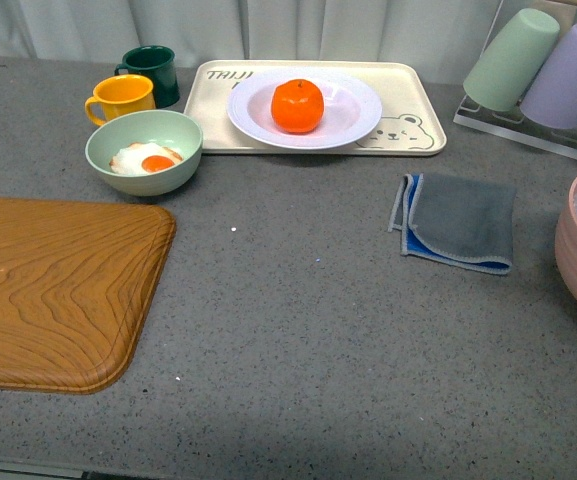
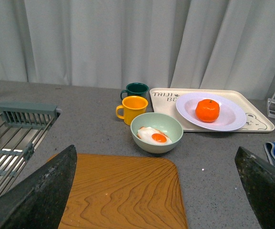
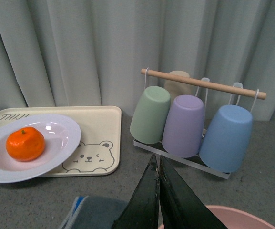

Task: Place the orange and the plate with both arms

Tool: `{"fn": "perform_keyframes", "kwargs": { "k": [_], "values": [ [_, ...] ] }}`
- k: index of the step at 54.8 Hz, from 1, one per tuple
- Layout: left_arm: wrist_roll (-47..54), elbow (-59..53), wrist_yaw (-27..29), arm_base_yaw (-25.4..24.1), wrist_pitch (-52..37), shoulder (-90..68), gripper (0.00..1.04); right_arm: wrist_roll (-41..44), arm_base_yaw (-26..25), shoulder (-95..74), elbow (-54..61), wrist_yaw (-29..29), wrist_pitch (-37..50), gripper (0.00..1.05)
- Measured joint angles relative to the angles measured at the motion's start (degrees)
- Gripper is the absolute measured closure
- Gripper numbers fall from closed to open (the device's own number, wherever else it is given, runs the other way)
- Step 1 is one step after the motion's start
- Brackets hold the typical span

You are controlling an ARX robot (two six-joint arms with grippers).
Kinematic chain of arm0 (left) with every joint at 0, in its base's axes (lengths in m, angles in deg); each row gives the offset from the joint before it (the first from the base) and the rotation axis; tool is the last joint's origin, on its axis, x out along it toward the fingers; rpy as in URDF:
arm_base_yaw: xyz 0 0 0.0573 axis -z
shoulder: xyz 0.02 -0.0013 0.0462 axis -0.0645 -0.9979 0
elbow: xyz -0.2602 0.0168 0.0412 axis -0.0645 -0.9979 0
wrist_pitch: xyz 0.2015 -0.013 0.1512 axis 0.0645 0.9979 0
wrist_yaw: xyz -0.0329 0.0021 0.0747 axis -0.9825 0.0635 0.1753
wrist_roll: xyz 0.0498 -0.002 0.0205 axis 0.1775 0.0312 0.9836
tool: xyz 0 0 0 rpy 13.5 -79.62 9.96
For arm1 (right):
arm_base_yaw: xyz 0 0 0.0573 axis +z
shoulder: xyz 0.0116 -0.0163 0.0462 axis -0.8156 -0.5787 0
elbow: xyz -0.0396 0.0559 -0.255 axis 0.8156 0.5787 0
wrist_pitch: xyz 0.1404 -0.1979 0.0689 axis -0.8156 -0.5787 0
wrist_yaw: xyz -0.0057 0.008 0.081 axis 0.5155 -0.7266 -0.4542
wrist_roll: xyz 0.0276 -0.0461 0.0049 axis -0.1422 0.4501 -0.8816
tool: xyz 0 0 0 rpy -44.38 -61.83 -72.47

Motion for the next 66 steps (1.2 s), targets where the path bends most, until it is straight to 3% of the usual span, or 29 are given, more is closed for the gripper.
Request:
{"fn": "perform_keyframes", "kwargs": {
  "k": [9,27,28,66],
  "values": [
    [0.0,0.0,0.0,0.0,0.0,0.0,0.07,0.0,-2.1,9.3,5.6,-3.1,-4.3,1.04],
    [0.0,0.0,0.0,0.0,0.0,0.0,0.07,0.0,-3.5,25.9,15.7,-3.2,-10.3,1.04],
    [0.0,0.0,0.0,0.0,0.0,0.0,0.07,0.0,-3.5,32.9,18.5,-3.3,-14.7,1.04],
    [0.0,0.0,0.0,0.0,0.0,0.0,0.07,0.0,-3.5,63.5,23.2,-3.3,-39.8,1.04]
  ]
}}
